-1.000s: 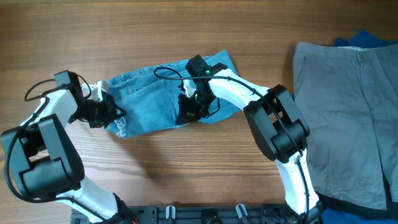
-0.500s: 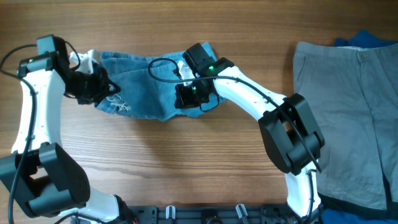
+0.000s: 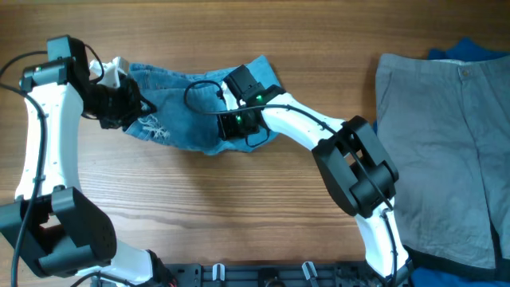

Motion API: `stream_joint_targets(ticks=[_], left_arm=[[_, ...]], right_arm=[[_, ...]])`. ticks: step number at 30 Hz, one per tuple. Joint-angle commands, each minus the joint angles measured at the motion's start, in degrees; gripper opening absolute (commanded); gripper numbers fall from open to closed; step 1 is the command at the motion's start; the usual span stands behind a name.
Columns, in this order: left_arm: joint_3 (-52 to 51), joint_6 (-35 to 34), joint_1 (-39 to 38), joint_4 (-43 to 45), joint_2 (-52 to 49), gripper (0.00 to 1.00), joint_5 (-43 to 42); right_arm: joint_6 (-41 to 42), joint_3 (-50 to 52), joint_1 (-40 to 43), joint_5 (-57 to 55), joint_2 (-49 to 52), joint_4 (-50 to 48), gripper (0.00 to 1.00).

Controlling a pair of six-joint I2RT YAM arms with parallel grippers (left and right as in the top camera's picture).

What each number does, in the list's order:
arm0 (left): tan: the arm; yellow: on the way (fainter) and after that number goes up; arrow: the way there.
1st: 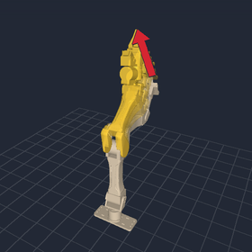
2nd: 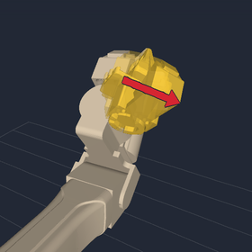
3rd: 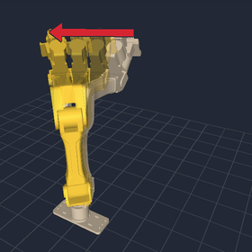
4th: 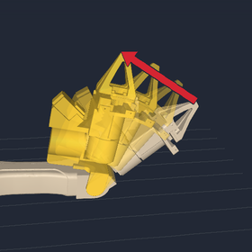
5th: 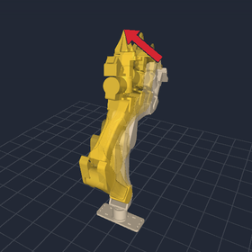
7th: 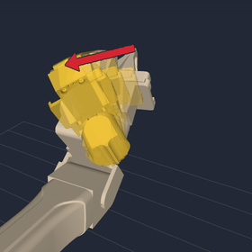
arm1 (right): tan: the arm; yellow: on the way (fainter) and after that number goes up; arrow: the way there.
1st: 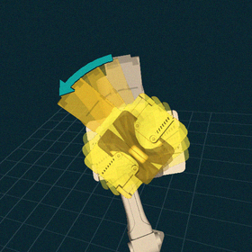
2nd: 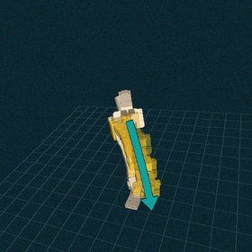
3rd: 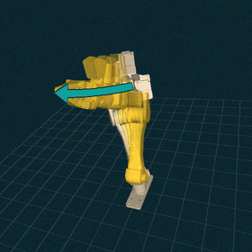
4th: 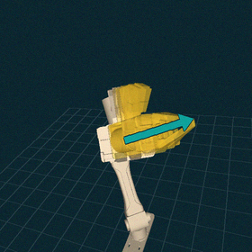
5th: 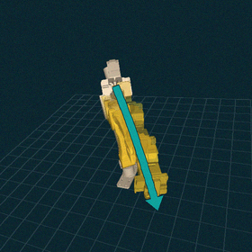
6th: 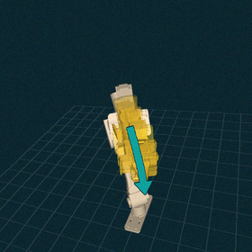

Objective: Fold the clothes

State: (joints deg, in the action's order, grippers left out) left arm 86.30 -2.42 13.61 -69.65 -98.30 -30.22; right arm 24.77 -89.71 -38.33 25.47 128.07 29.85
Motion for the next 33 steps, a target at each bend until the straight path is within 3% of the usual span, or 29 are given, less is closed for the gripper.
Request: stream_joint_targets(ticks=[1, 6, 12, 18, 26, 33], left_arm=[[6.5, -5.4, 0.5, 0.9, 2.7, 0.04, -4.2], [8.0, -5.6, -1.7, 1.0, 3.8, 0.04, -4.0], [8.0, -5.6, -9.2, -0.4, 3.8, 0.06, 10.1], [8.0, -4.8, -8.8, -2.7, 3.8, 0.04, 19.9], [8.0, -4.0, -8.9, -2.6, 3.8, 0.04, 19.2], [8.0, -4.0, -9.0, -2.4, 3.8, 0.04, 15.0]], right_arm=[[5.4, 0.9, -3.1, 0.4, 2.1, 2.8, 0.04], [5.2, 0.9, -4.3, 4.9, 1.6, 3.4, 0.04], [-0.9, 0.9, 2.6, 4.7, -8.5, 3.9, 0.05], [-2.3, 0.9, 3.9, 4.6, -11.7, 3.2, 0.04], [2.6, 0.9, -5.2, 6.2, -0.5, -1.0, 0.04], [-3.1, 0.6, -5.6, 9.4, -1.9, -1.9, 0.04]])
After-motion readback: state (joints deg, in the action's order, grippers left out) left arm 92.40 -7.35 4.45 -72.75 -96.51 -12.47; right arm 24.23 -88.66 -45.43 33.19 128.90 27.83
